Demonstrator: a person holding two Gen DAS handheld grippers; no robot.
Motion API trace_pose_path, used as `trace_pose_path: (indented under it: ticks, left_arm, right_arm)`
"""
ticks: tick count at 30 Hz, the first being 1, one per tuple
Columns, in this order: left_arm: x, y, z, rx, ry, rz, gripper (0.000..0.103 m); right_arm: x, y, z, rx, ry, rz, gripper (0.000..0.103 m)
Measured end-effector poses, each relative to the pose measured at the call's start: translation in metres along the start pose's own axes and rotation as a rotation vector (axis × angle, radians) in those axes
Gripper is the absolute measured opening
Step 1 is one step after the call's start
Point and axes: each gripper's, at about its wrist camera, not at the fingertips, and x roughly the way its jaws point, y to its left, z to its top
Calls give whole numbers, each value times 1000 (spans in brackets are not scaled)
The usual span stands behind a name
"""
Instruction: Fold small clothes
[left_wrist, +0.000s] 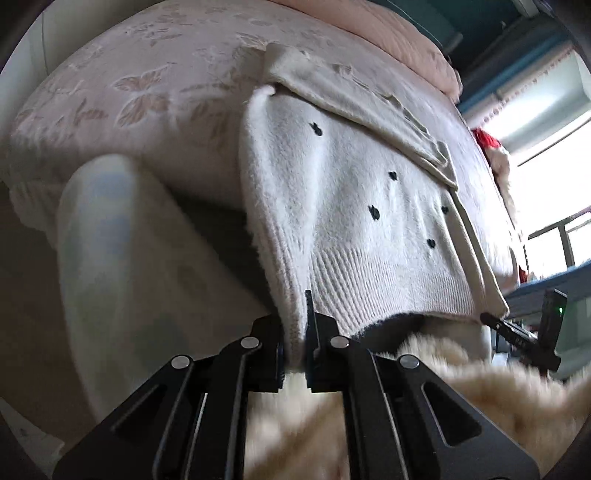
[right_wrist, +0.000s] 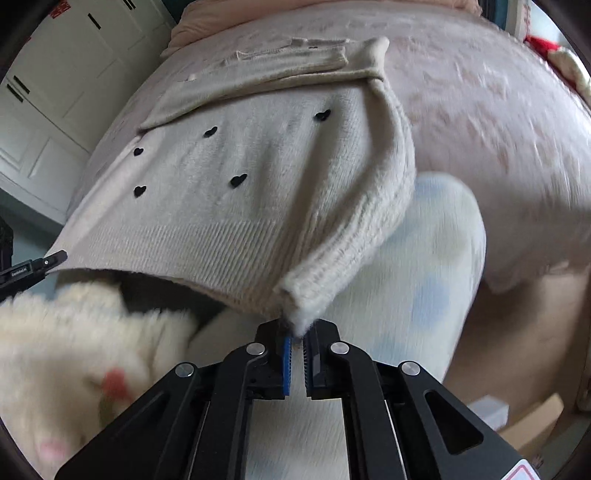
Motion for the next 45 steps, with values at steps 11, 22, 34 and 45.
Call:
trace_pose_path:
  ticks: [11, 22, 34, 45]
  left_arm:
    - [-22, -71, 185, 125, -405, -23, 6]
    - [145, -33, 326, -122, -280, 202, 53]
    - [173, -6, 320, -113, -226, 121, 70]
    - [111, -35, 358, -37, -328, 78, 9]
  right_arm:
    - [-54, -9, 186, 44, -472, 73, 4]
    - [94, -56, 319, 275, -404, 22, 22]
    - [126, -76, 323, 230, -330, -93, 64]
    - [31, -72, 349, 255, -578, 43, 6]
